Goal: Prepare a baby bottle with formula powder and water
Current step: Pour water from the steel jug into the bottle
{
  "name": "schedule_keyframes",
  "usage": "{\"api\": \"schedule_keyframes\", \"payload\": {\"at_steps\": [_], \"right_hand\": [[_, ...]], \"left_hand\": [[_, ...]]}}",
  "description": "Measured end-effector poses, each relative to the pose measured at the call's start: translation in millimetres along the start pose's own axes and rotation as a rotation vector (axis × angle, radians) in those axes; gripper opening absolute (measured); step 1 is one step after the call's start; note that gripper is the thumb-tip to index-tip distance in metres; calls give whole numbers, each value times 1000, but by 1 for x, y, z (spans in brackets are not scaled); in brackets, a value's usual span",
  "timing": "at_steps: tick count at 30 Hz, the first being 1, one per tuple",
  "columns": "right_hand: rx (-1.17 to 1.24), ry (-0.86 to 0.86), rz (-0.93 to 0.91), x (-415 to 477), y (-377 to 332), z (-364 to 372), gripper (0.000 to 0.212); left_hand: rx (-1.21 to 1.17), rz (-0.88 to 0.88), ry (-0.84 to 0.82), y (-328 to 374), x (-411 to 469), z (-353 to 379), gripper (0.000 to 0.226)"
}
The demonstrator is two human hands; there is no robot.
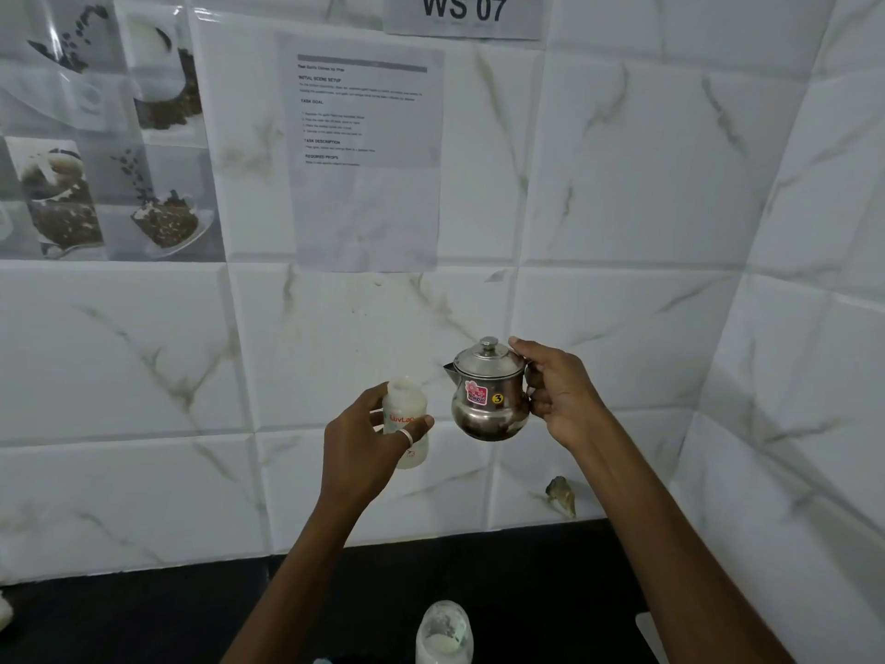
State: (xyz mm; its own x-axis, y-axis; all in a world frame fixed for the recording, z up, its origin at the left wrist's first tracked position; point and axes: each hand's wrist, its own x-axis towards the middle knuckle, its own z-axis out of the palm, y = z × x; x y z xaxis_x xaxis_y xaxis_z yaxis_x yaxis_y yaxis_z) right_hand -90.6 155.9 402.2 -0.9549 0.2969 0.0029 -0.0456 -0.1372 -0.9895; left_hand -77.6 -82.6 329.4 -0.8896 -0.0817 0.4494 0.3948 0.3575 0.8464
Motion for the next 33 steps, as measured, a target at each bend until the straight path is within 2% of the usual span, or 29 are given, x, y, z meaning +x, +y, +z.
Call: {"api": "schedule_keyframes", "payload": {"at_steps": [7, 16, 26, 29, 33], "right_hand": [[-17, 61, 27, 5, 19, -25, 24], [0, 98, 64, 9, 71, -59, 34], [3, 102, 173, 7, 174, -98, 23], [39, 118, 225, 6, 214, -107, 13], [54, 108, 276, 2, 264, -116, 14]], "left_hand": [[-41, -2, 11, -1, -4, 10, 61], [-121, -51, 12, -20, -21, 29, 58], [-150, -160, 17, -65, -62, 61, 56], [-137, -213, 21, -83, -76, 70, 58], [-106, -266, 7, -104, -93, 79, 58]]}}
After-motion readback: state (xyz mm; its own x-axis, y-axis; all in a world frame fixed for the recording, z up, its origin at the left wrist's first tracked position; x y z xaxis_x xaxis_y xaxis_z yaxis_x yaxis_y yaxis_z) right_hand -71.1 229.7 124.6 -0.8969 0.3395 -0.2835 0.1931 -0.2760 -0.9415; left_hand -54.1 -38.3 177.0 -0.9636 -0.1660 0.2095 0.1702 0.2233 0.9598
